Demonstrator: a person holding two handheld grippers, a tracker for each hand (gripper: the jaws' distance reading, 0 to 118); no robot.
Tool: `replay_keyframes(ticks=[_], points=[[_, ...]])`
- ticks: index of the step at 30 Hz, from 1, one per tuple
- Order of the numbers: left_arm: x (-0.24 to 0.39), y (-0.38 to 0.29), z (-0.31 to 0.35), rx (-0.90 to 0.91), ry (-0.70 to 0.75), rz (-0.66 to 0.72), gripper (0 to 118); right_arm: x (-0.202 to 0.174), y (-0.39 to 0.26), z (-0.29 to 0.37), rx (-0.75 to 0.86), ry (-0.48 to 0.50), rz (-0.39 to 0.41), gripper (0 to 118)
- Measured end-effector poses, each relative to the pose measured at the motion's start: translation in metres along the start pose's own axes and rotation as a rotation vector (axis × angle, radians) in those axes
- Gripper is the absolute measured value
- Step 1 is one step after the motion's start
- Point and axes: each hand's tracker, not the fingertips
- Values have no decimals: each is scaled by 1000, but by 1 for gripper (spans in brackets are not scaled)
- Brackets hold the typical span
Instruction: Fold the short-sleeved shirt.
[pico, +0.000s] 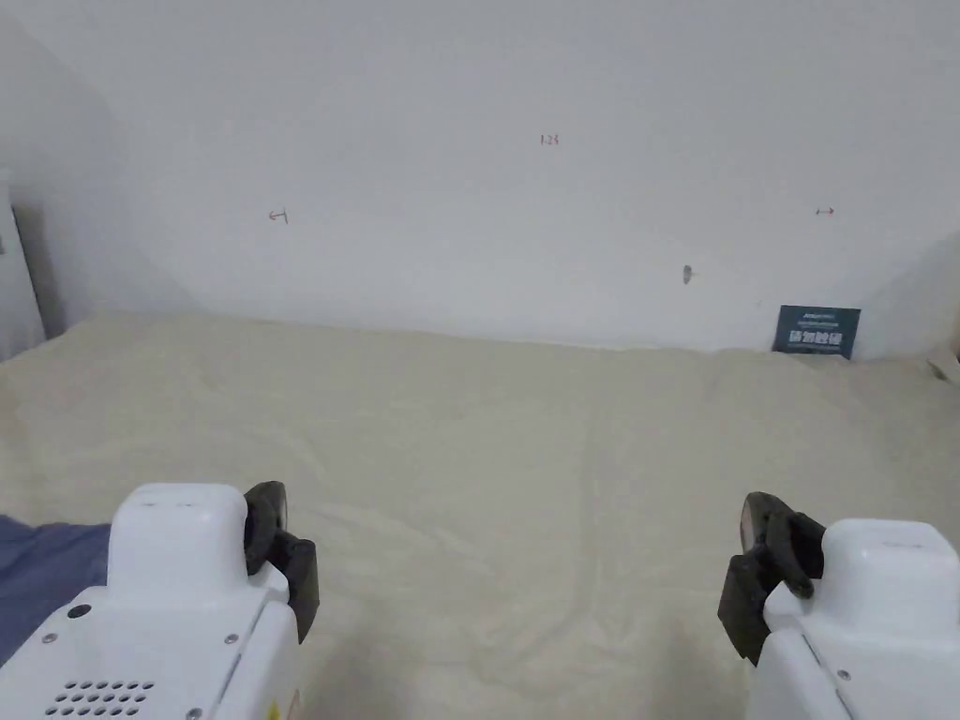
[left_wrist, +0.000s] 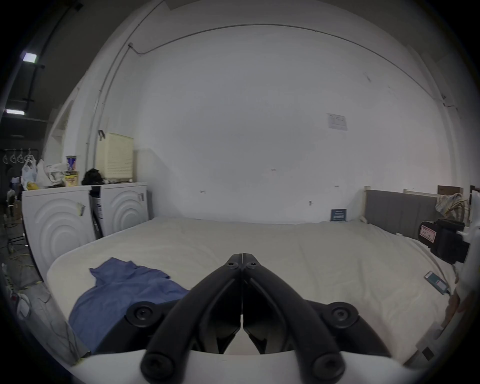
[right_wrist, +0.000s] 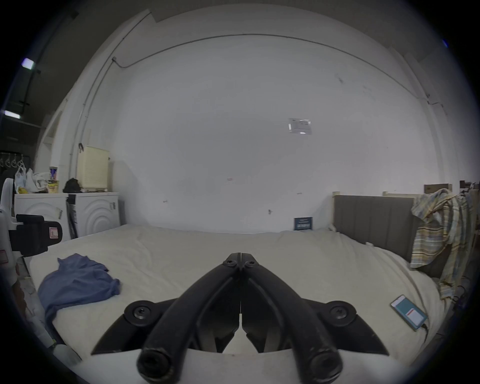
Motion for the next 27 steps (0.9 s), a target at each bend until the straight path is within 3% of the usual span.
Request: replay_keyframes(ticks=[16, 27], points=[[-115, 1, 68, -36, 435, -4, 0, -149, -11, -30, -48, 457, -21, 0], [-134, -14, 57, -94, 471, 19, 0, -182, -25, -30, -100, 535, 0, 0]])
